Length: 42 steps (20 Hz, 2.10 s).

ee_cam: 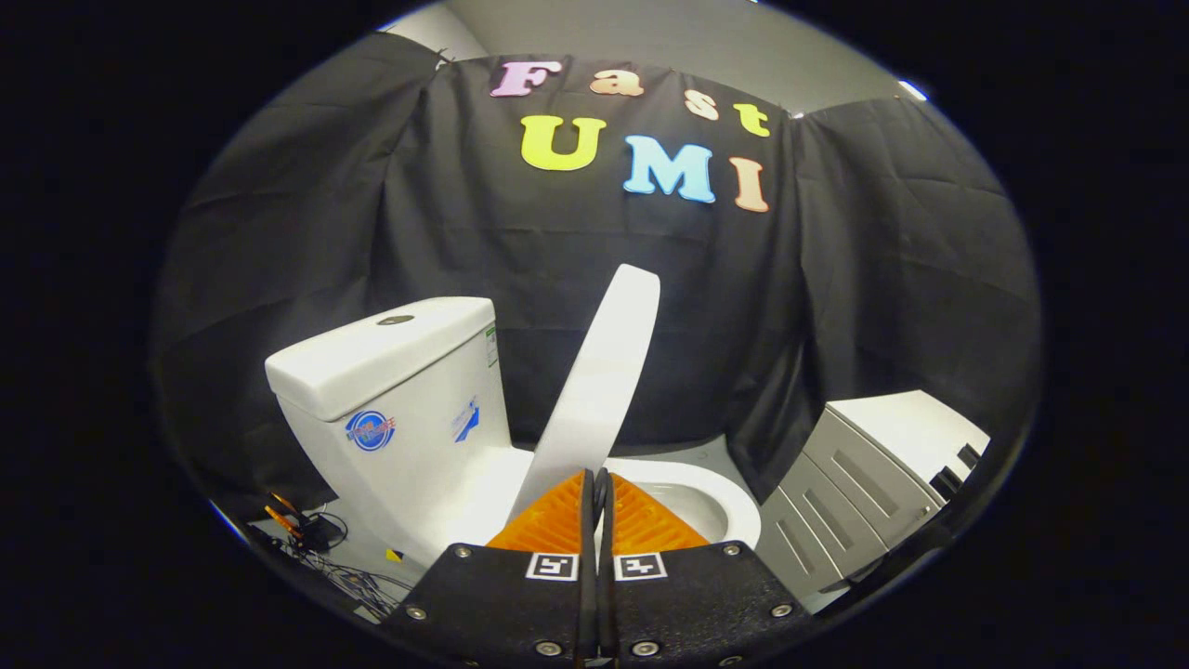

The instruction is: Open the toilet lid.

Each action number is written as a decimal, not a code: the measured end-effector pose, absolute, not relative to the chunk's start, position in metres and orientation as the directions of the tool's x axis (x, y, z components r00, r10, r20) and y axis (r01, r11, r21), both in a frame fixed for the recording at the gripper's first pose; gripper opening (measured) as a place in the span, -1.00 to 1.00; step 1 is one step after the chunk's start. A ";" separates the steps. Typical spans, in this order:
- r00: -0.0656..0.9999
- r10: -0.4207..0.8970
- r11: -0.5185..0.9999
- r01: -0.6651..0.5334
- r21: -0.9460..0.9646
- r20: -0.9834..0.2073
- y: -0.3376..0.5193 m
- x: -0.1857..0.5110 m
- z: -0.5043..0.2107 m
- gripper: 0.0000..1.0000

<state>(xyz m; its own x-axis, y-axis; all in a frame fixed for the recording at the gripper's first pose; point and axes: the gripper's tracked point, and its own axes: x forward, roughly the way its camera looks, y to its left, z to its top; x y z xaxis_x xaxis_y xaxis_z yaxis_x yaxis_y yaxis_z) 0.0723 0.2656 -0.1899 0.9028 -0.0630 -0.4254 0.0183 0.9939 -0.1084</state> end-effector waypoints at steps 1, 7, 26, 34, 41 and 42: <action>0.906 -0.052 0.993 0.003 -0.115 -0.420 0.274 0.073 -0.188 -1.00; 0.917 0.000 0.990 -0.057 -0.130 -0.398 0.319 0.083 -0.180 -1.00; 0.917 0.104 0.945 -0.212 -0.249 -0.384 0.402 0.089 -0.182 -1.00; 0.884 0.166 0.940 -0.276 -0.200 -0.437 0.410 0.086 -0.172 -0.68; 0.886 0.329 0.925 -0.372 -0.076 -0.327 0.418 0.071 -0.098 0.89; 0.888 0.344 0.922 -0.380 -0.068 -0.306 0.414 0.071 -0.084 0.90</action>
<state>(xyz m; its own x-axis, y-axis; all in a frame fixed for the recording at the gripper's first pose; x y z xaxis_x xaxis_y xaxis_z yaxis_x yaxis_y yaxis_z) 0.0712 0.4140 -0.0842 0.8877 0.3436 -0.3064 -0.3805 0.9223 -0.0682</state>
